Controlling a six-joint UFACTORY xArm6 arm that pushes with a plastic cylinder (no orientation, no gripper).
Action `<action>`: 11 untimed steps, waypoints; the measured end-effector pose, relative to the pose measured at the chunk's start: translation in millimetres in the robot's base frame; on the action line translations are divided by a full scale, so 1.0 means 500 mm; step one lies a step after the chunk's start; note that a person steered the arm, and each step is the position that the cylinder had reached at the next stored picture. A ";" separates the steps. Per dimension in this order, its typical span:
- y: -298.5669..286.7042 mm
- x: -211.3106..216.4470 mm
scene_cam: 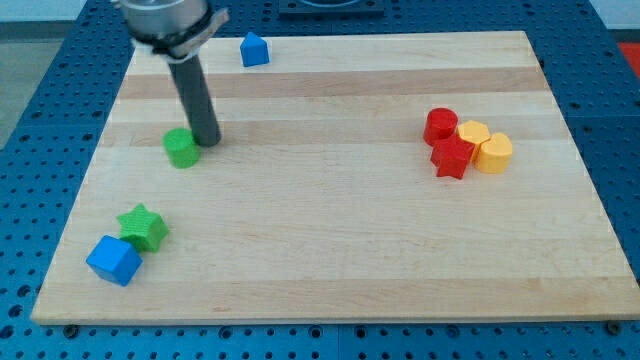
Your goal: Move green circle on top right to green star
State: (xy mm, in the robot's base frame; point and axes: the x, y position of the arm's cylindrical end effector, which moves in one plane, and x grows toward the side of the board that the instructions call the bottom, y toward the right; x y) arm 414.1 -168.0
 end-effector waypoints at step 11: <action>-0.041 0.085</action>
